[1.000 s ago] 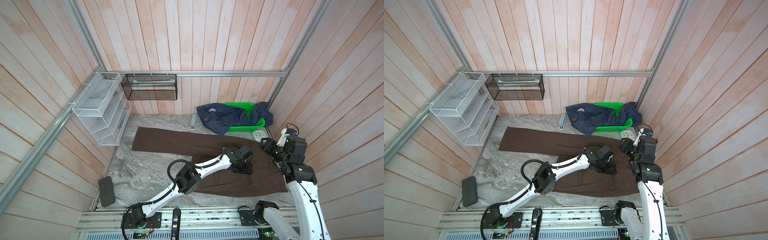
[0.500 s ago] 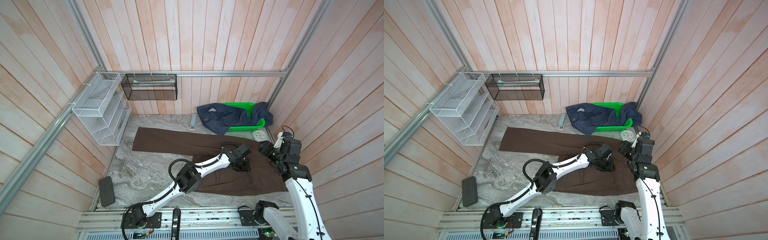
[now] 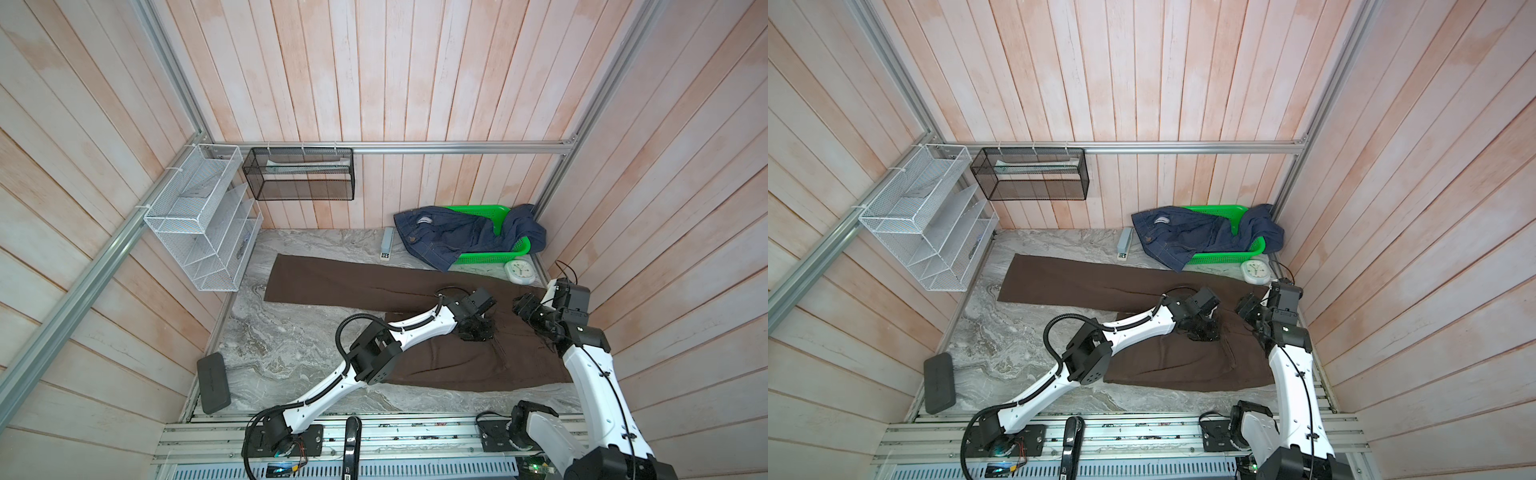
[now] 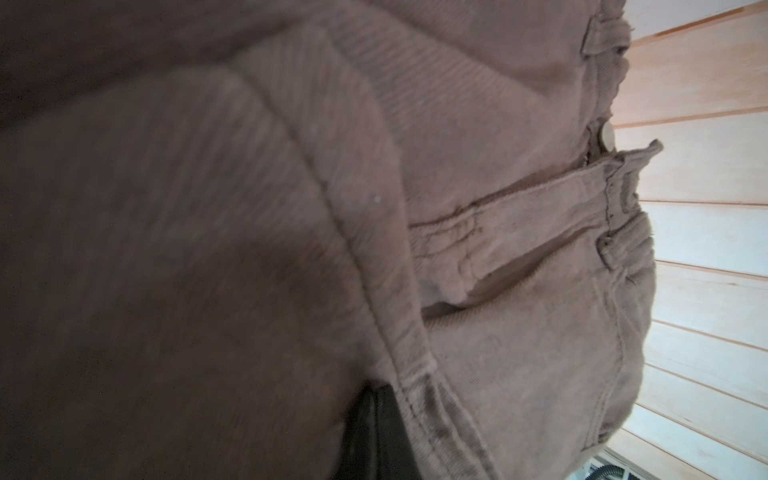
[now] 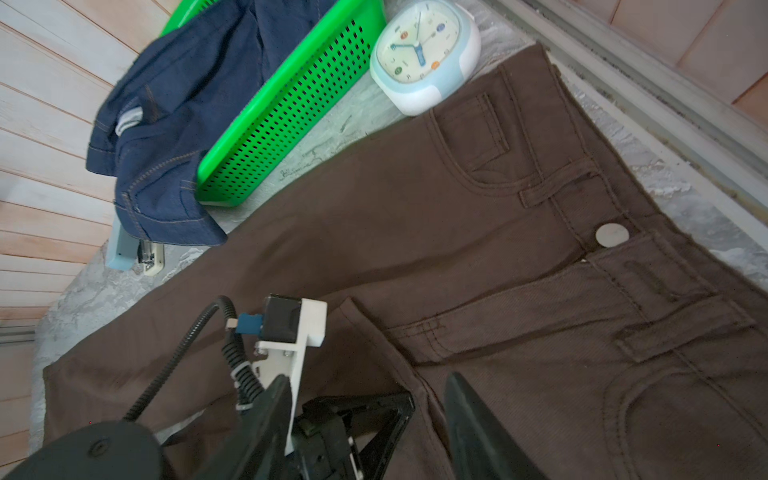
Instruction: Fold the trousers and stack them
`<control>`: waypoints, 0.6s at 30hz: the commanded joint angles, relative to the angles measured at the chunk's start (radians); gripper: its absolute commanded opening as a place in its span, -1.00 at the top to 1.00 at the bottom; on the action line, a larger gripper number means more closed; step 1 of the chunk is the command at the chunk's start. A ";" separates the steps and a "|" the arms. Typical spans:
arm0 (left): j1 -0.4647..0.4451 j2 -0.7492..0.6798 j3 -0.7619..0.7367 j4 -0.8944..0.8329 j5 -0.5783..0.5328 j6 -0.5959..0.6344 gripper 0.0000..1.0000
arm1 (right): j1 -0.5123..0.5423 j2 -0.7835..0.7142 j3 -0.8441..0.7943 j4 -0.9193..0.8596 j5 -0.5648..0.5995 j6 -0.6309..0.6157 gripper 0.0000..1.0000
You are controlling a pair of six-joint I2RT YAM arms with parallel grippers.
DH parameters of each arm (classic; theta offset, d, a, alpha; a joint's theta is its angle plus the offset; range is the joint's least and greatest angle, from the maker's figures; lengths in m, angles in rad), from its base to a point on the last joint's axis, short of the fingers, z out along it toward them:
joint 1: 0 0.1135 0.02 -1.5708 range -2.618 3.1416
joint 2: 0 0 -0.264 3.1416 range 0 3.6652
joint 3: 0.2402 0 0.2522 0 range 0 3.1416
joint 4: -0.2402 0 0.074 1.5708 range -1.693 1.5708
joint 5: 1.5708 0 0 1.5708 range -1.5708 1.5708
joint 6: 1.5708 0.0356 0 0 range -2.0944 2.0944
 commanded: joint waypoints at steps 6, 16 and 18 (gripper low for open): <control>0.072 -0.124 -0.301 0.028 -0.079 -0.004 1.00 | -0.005 0.143 -0.118 -0.001 -0.099 0.039 -0.22; 0.090 -0.228 -0.442 0.090 -0.044 0.005 0.98 | 0.080 0.289 -0.159 0.053 -0.248 0.003 -0.21; 0.090 -0.260 -0.481 0.120 -0.035 0.005 0.69 | 0.100 0.290 -0.164 0.061 -0.258 0.010 -0.20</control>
